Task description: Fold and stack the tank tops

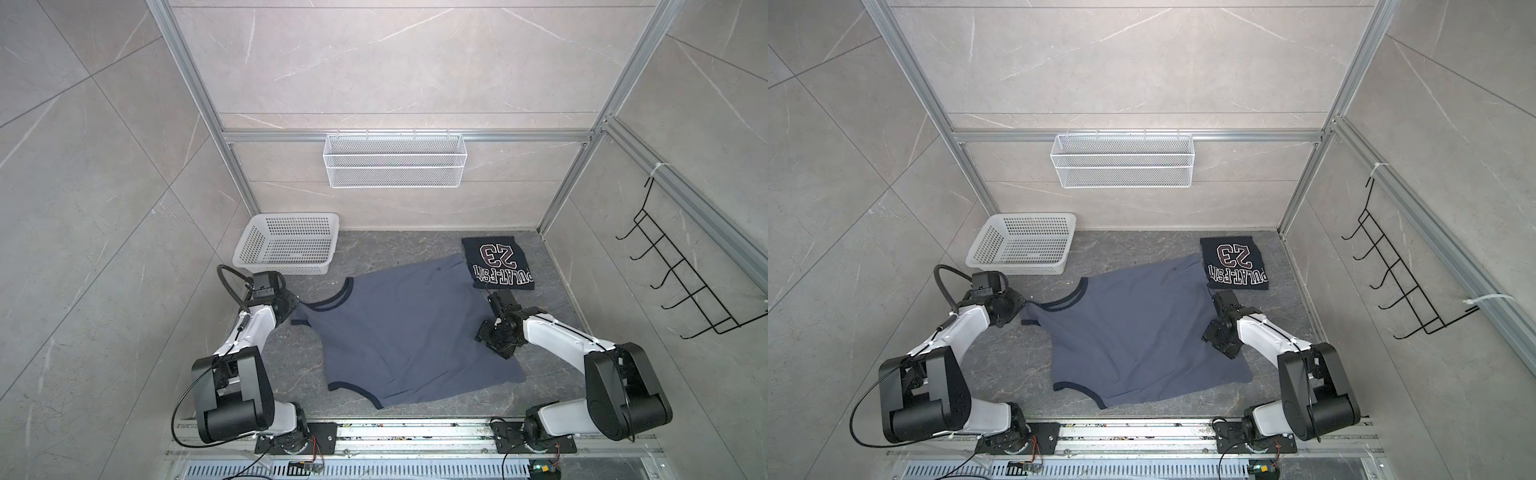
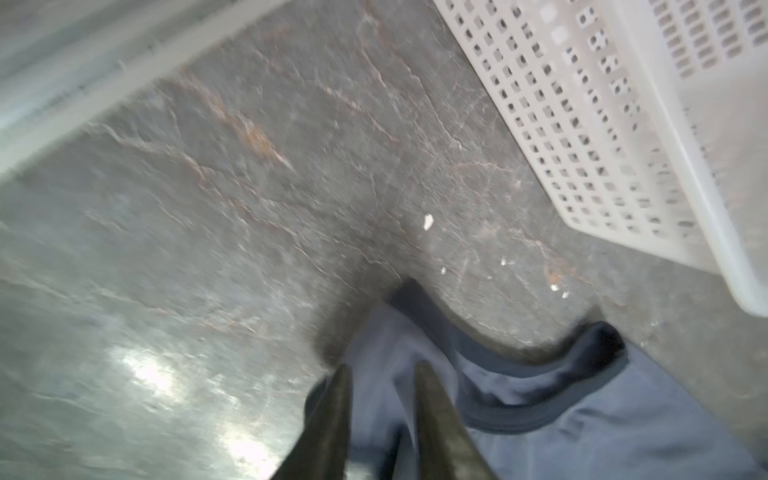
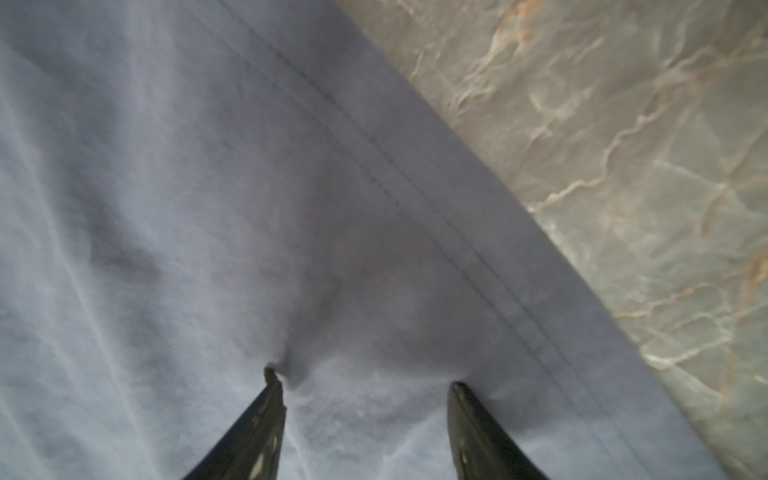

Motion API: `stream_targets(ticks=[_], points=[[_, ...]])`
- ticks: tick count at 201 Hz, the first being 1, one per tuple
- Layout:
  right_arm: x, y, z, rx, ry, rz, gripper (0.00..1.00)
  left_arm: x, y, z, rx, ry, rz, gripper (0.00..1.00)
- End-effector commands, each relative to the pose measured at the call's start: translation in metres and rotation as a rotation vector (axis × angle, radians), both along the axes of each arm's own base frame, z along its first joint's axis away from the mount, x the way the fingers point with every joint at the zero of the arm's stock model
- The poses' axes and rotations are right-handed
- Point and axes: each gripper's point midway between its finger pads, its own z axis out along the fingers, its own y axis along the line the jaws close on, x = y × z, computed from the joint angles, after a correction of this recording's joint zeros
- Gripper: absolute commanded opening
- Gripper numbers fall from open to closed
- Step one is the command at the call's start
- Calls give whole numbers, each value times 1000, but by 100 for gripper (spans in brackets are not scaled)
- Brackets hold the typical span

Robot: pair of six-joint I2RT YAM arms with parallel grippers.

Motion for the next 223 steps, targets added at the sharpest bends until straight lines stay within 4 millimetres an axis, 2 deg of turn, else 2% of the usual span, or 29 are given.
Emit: stream_targets(ticks=[1,17,41,58,82,102,115,139,174,181,198,223], points=[[-4,-8,-7,-34,7,29,64,-19,3,22,52,-1,24,62],[-1,-7,5,-32,-21,62,64,-36,-9,37,43,-43,17,69],[1,6,28,18,-98,126,63,-70,-52,44,-11,-43,-90,70],[-3,15,40,34,-126,170,64,-98,-87,35,-26,23,-181,70],[-10,26,50,35,-136,217,64,-144,-116,15,-2,144,-246,70],[-13,33,52,40,-138,236,64,-173,-128,-3,-15,216,-258,70],[-13,36,50,41,-135,243,64,-189,-125,-14,8,266,-248,70],[-12,39,46,44,-129,248,64,-200,-129,-34,-7,321,-247,70],[-11,40,46,47,-131,252,64,-202,-146,-57,-58,368,-284,66],[-11,40,45,47,-131,253,64,-201,-149,-58,-63,367,-291,63],[-12,40,44,45,-127,252,64,-197,-156,-57,-68,351,-311,45],[-12,40,41,45,-125,248,64,-191,-168,-53,-48,361,-357,27]])
